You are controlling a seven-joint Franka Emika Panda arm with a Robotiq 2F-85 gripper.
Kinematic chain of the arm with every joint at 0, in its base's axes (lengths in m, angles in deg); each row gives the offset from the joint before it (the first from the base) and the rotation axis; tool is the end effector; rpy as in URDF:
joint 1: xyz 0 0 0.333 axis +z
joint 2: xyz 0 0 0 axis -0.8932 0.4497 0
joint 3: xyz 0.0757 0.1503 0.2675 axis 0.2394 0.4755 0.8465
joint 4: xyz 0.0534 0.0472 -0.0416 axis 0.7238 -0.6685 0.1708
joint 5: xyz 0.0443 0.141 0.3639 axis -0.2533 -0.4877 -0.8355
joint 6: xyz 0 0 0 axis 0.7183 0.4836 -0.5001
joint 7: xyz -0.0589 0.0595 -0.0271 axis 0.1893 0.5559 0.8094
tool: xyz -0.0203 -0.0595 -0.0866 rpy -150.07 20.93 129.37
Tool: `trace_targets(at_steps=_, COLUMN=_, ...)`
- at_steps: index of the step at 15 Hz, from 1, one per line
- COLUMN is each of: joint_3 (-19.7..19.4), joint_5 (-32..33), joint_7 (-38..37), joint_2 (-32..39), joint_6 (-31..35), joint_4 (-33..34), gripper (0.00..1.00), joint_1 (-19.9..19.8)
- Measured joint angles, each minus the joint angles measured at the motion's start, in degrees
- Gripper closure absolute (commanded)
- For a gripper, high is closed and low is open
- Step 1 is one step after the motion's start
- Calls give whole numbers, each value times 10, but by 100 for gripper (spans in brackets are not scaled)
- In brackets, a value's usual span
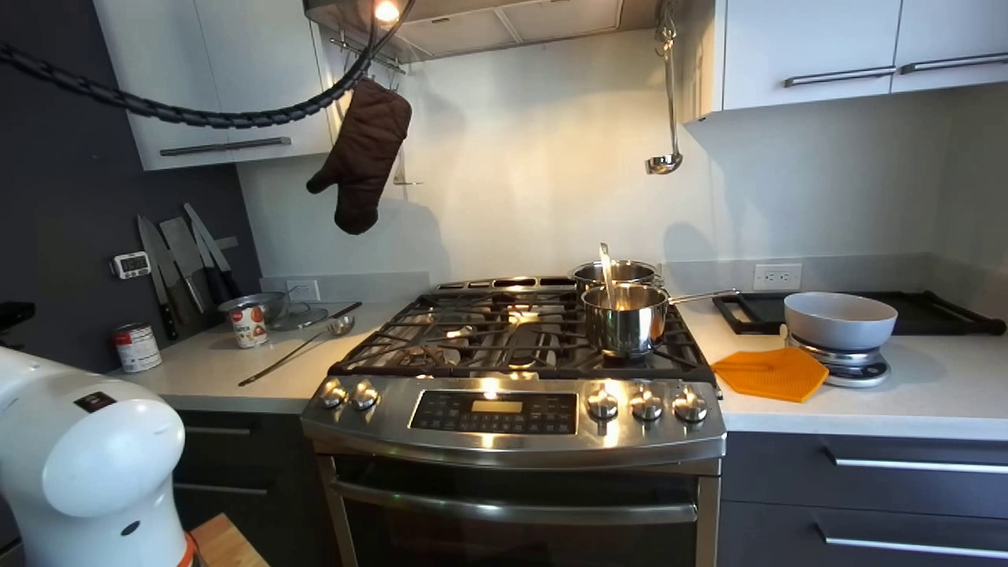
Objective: Turn off the light
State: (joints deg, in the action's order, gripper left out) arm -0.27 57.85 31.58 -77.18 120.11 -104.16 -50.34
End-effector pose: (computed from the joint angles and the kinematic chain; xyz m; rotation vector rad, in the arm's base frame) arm 0.2773 -0.1043 0.8740 -2.3056 -0.3877 -1.3637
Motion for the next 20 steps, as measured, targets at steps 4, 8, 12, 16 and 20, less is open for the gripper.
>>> trace_targets(at_steps=4, joint_3=-1, joint_5=-12, joint_7=0, joint_2=61, joint_6=34, joint_4=75, gripper=0, joint_1=14)
trace_targets(at_steps=8, joint_3=-6, joint_5=-35, joint_7=0, joint_2=132, joint_6=60, joint_4=163, gripper=25, joint_1=27)
trace_targets(at_steps=12, joint_3=-24, joint_5=-75, joint_7=1, joint_2=197, joint_6=74, joint_4=238, gripper=56, joint_1=28)
trace_targets(at_steps=16, joint_3=-41, joint_5=-127, joint_7=17, joint_2=252, joint_6=84, joint_4=286, gripper=88, joint_1=21)
trace_targets(at_steps=20, joint_3=-38, joint_5=-172, joint_7=36, joint_2=308, joint_6=91, joint_4=325, gripper=100, joint_1=-1)
